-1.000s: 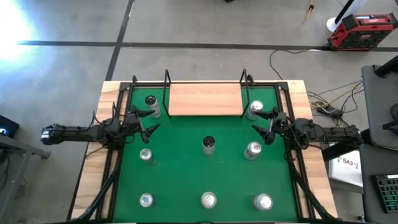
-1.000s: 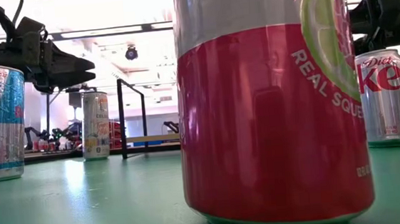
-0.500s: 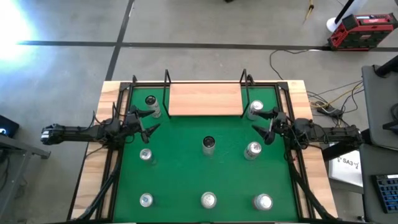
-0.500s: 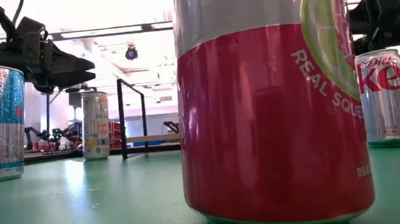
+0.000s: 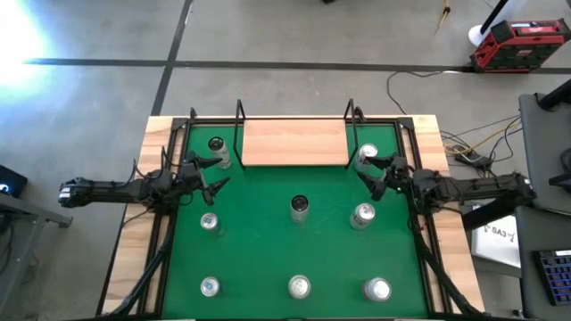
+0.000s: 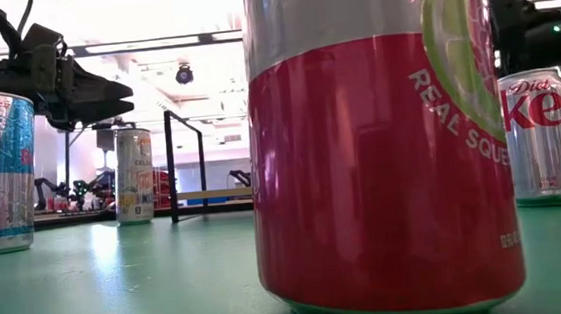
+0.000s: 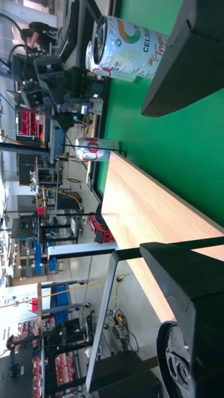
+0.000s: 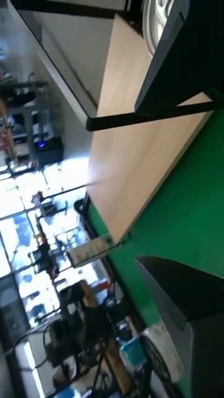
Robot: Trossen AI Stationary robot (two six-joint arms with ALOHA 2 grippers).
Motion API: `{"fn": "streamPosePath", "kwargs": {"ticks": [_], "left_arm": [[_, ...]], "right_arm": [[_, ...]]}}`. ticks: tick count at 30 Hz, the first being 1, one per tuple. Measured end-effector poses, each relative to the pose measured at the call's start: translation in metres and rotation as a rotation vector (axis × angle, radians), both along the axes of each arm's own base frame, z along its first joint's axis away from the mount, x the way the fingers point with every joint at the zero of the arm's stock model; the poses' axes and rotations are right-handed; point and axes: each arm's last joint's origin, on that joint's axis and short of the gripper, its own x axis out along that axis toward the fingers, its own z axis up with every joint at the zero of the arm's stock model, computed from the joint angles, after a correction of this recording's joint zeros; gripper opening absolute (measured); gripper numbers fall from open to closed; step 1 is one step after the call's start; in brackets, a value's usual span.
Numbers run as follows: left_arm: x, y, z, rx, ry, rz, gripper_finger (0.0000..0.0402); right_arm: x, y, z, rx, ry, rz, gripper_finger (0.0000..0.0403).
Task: Place canned beverage on shelf
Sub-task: Put the top silver soda can on the shelf
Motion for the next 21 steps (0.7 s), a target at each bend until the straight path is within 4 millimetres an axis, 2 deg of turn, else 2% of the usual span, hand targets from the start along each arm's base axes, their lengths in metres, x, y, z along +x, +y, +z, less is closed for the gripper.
{"fn": "streamPosePath", "kwargs": {"ticks": [6,13,15,21], "left_arm": [[0.0,0.0,0.0,0.0,0.0,0.0,0.0332],[0.0,0.0,0.0,0.0,0.0,0.0,0.0332],[0.0,0.0,0.0,0.0,0.0,0.0,0.0332],[0.0,0.0,0.0,0.0,0.001,0.0,0.0332]], "right_arm": [[0.026,-0.001,0.024,0.15,0.227,-0.104,0.038],[0.035,0.001,0.067,0.435,0.567,-0.211,0.038],[0.038,0.002,0.079,0.509,0.597,-0.246,0.038],[0.041,0.004,0.1,0.634,0.694,-0.325,0.038]]}}
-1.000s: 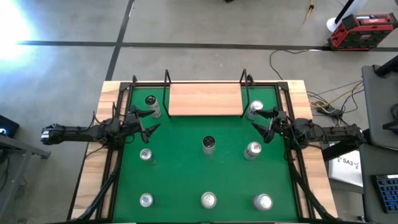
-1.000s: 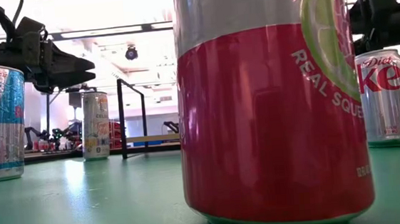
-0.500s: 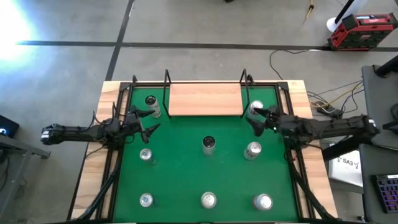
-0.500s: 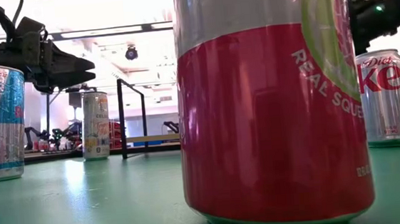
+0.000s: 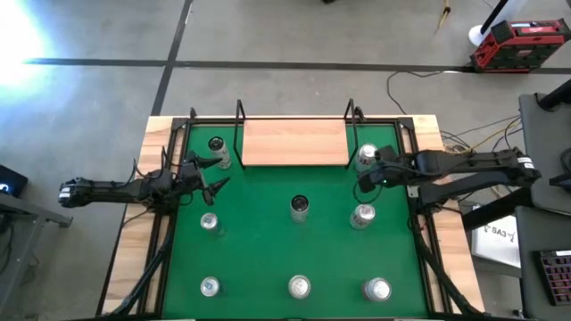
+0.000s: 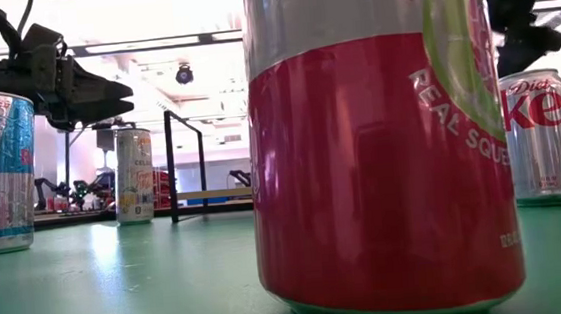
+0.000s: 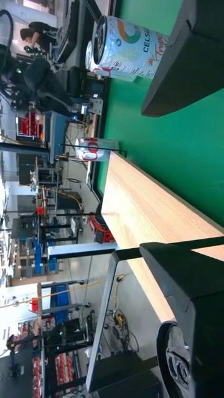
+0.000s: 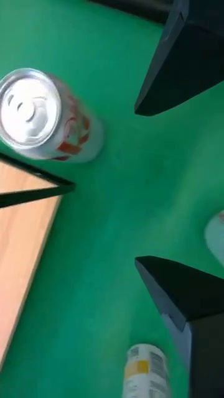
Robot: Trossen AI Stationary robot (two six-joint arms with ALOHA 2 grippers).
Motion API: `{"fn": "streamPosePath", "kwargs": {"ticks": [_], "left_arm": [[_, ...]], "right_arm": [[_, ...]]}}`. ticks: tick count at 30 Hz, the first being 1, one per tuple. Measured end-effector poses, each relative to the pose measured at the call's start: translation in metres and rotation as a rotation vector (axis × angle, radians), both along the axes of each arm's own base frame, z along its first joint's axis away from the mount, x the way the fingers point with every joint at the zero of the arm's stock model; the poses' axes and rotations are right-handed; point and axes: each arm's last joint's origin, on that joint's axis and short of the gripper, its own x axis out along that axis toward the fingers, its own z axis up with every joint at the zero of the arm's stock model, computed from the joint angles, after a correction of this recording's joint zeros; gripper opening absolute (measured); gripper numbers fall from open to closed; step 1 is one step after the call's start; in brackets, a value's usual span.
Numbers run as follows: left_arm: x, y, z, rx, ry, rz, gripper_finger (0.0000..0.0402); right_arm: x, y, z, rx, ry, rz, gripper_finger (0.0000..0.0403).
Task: Place canned beverage on shelf
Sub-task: Put the top silver soda can on the shelf
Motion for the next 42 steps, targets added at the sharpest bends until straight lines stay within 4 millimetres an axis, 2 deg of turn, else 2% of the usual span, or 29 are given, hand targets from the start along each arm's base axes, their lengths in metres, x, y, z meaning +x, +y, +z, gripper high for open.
{"fn": "streamPosePath", "kwargs": {"ticks": [6,11,19,29,33,42], "left_arm": [[0.0,0.0,0.0,0.0,0.002,0.0,0.0332],[0.0,0.0,0.0,0.0,0.002,0.0,0.0332],[0.0,0.0,0.0,0.0,0.003,0.0,0.0332],[0.0,0.0,0.0,0.0,0.003,0.0,0.0332],[0.0,0.0,0.0,0.0,0.003,0.0,0.0332],[0.0,0.0,0.0,0.0,0.003,0.0,0.0332]], "right_arm": [[0.002,0.0,0.023,0.046,-0.014,-0.071,0.038],[0.008,0.0,0.034,0.085,-0.077,-0.276,0.038],[0.02,-0.001,0.033,0.149,-0.121,-0.762,0.038],[0.041,-0.013,0.024,0.231,-0.347,-1.37,0.038],[0.041,-0.021,0.023,0.246,-0.409,-1.516,0.038],[0.034,-0.047,0.031,0.376,-0.426,-1.665,0.038]]}}
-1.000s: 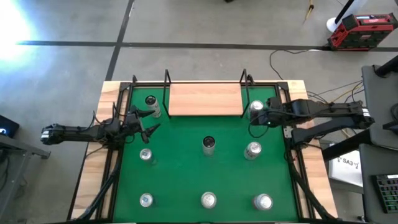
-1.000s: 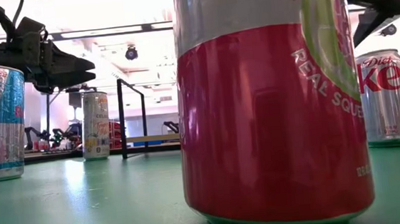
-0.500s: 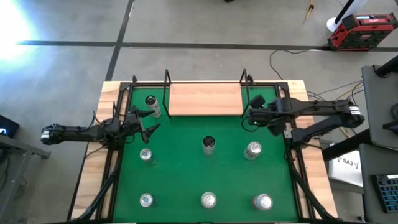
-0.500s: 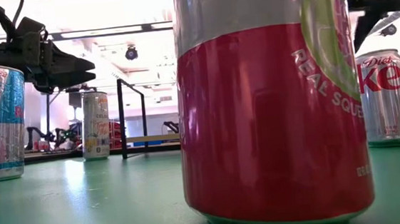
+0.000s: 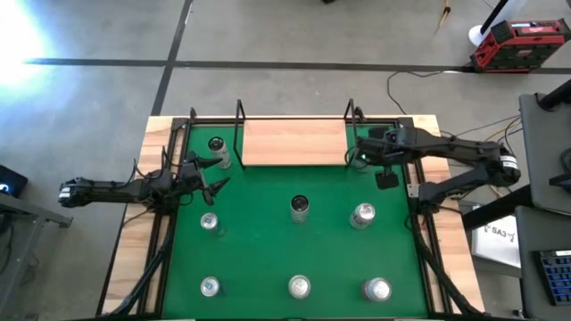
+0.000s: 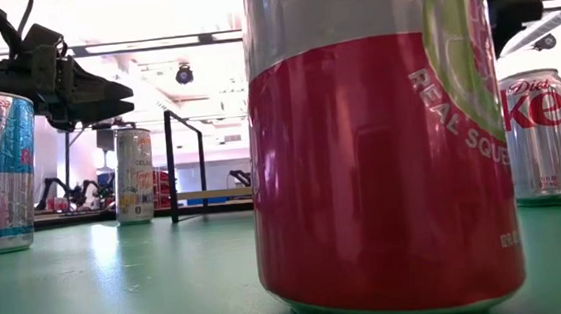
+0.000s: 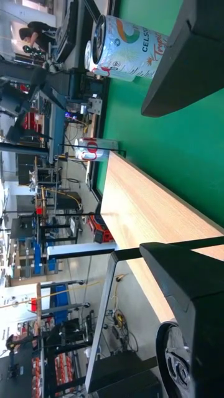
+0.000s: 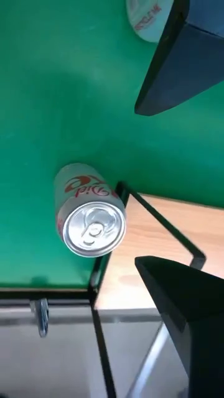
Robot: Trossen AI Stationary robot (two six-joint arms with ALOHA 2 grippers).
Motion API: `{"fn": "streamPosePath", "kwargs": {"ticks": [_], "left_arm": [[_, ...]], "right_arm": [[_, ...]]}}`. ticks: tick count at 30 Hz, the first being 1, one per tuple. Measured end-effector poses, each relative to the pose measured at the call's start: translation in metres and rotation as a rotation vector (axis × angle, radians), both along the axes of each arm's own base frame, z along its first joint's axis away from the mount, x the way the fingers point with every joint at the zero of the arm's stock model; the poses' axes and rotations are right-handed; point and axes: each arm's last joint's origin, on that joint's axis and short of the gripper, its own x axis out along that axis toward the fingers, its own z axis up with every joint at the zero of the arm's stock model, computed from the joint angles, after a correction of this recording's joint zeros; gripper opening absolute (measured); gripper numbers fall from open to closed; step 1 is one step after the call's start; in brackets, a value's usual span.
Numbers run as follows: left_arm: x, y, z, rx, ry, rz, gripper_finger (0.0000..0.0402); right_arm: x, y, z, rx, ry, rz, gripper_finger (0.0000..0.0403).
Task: Place canned beverage on shelf
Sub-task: Put the top silver soda can on the shelf
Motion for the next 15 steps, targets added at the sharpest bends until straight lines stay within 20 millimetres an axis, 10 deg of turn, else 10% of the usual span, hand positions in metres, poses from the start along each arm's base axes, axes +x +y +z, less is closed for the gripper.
{"fn": "streamPosePath", "kwargs": {"ticks": [15], "left_arm": [[0.0,0.0,0.0,0.0,0.0,0.0,0.0332]], "right_arm": [[-0.006,-0.061,-0.011,0.164,-0.076,-0.181,0.038]]}}
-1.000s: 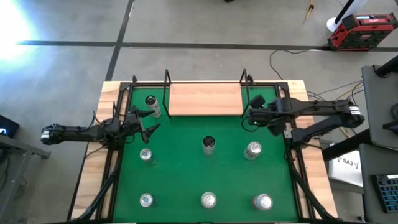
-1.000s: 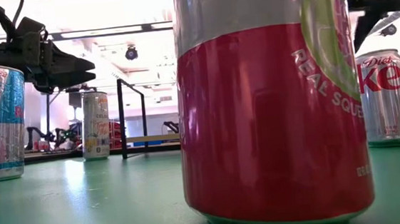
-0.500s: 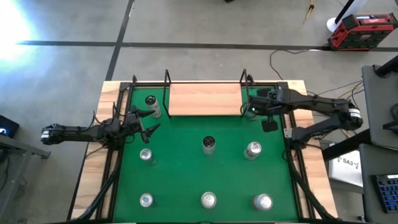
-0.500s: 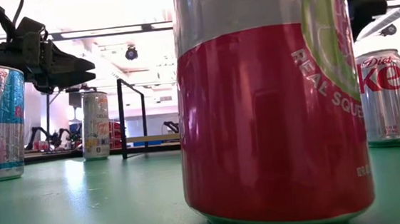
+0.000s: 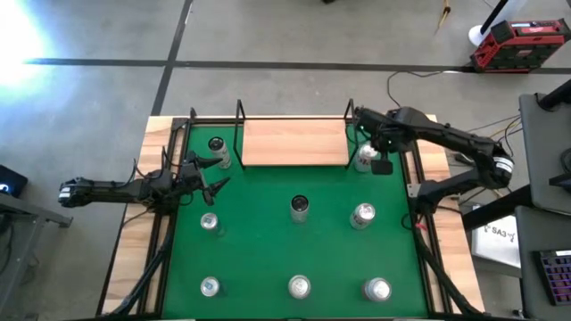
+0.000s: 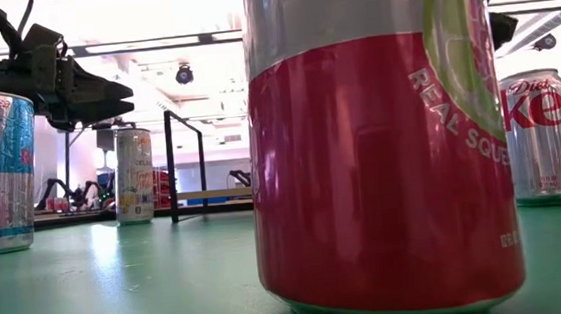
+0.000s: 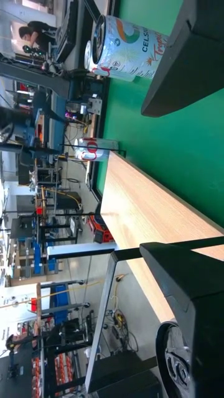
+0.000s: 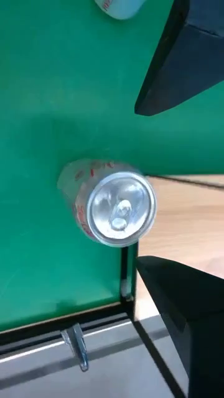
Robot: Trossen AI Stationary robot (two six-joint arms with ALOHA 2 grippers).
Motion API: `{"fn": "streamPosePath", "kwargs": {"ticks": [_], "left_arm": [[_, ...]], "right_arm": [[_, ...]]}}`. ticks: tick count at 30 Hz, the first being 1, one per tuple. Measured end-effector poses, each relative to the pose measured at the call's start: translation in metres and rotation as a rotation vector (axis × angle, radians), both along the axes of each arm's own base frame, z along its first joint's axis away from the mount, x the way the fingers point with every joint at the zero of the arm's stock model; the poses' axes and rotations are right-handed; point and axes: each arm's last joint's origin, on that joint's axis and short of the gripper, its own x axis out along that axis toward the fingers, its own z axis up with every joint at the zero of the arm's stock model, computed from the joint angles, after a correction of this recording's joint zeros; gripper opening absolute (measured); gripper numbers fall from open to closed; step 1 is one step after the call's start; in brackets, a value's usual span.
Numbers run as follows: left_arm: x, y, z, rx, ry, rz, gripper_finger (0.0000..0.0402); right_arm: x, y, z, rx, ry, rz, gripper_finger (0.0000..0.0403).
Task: Place canned beverage on shelf
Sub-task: Put the top silver soda can on the shelf
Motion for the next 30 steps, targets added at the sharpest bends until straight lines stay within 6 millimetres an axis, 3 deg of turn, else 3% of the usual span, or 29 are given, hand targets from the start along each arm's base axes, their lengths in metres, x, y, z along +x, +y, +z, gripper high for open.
{"fn": "streamPosePath", "kwargs": {"ticks": [12,30], "left_arm": [[0.0,0.0,0.0,0.0,0.0,0.0,0.0332],[0.0,0.0,0.0,0.0,0.0,0.0,0.0332]], "right_arm": [[0.007,-0.034,-0.026,0.122,0.028,-0.074,0.038],[0.01,-0.045,-0.043,0.172,0.063,-0.102,0.038]]}}
